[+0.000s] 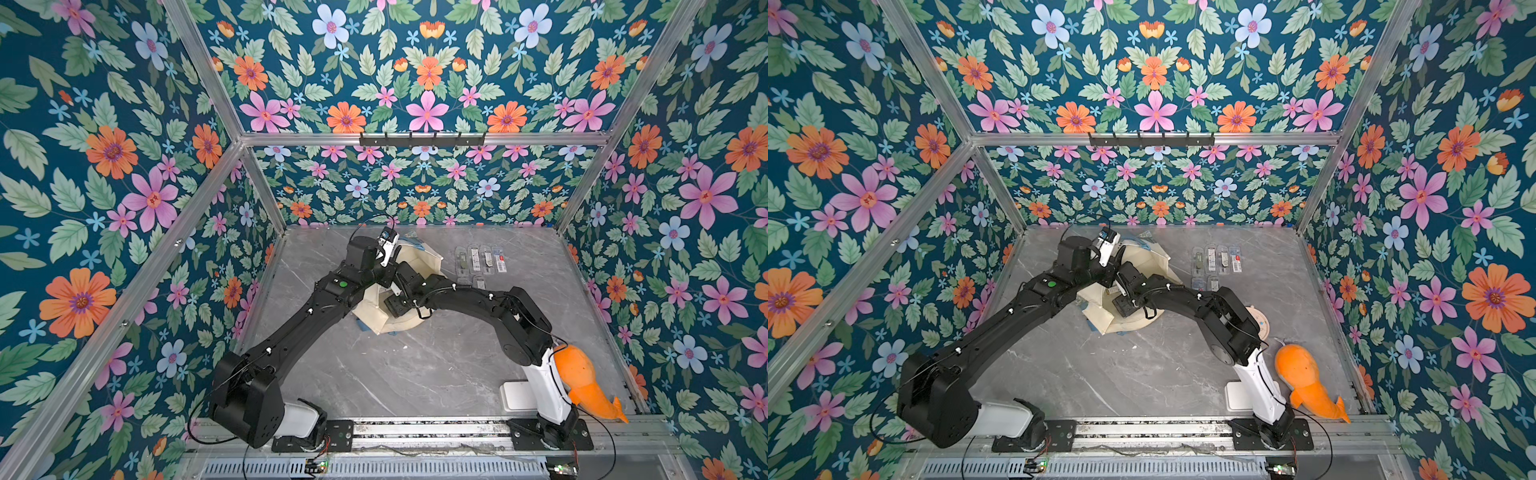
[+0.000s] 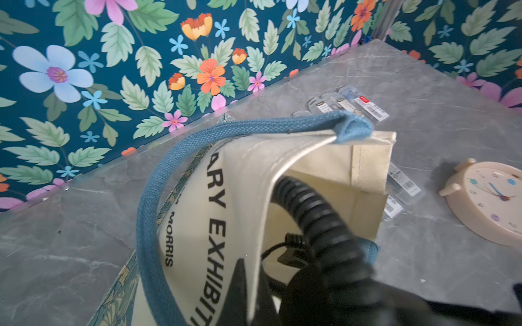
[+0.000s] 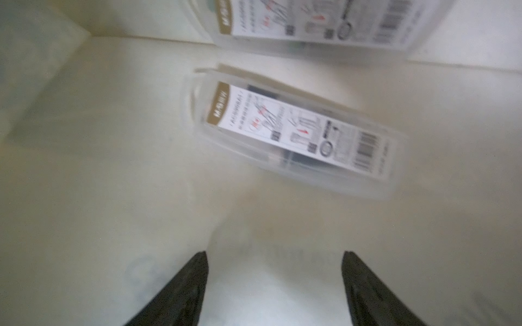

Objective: Take out the compass set from the canvas bag
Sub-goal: Pick up the compass set from the canvas bag.

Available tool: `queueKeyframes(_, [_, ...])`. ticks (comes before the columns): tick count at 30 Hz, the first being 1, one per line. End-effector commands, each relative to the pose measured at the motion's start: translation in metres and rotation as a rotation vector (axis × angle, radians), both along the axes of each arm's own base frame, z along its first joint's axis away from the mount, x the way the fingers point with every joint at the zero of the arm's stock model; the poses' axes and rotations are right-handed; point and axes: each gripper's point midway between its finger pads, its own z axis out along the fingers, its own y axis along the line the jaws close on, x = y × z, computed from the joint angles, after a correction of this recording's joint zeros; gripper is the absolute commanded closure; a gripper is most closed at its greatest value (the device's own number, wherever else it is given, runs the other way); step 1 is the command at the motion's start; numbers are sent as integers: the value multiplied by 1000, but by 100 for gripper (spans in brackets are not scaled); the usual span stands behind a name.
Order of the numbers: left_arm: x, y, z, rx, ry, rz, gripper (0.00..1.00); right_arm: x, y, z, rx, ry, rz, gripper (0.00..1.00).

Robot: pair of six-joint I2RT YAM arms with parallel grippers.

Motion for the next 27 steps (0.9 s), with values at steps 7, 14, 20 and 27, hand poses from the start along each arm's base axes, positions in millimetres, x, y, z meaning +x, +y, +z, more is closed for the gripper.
queueKeyframes(7, [-13, -13, -15, 16, 75, -104, 100, 31, 57, 43, 160, -271, 179, 5])
queueKeyframes(14, [-20, -17, -20, 8, 100, -146, 100, 55, 56, 17, 109, -270, 198, 1])
queueKeyframes(20, [-24, -22, -24, 1, 123, -175, 100, 73, 53, -1, 70, -221, 197, 1])
queueKeyframes(27, [-25, -21, -25, 9, 124, -178, 100, 71, 41, -38, -59, -38, 128, 1])
